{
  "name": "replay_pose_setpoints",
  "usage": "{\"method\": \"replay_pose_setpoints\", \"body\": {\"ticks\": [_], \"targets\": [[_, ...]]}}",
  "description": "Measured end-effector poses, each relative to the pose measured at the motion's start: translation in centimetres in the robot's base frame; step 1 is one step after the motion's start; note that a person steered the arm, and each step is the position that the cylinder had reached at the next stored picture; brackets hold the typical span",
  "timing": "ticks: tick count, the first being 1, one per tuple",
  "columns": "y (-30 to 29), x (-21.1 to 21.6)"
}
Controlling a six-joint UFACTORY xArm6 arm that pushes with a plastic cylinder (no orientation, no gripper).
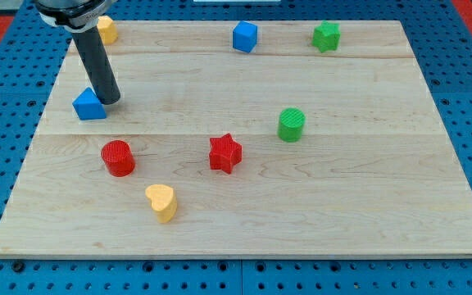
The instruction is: Reposition the yellow heart towards the right center
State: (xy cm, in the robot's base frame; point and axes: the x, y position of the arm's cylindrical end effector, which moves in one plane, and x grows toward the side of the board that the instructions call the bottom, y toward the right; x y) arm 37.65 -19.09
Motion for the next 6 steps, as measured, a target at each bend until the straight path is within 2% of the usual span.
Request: {"method": "replay_pose_setpoints", "body": {"ticks": [1, 3, 4, 5, 6], "targets": [[0.0, 0.0], [5.4, 1.1], [7.8, 6.7], [10.6, 10.4], [6.5, 12.9]]}}
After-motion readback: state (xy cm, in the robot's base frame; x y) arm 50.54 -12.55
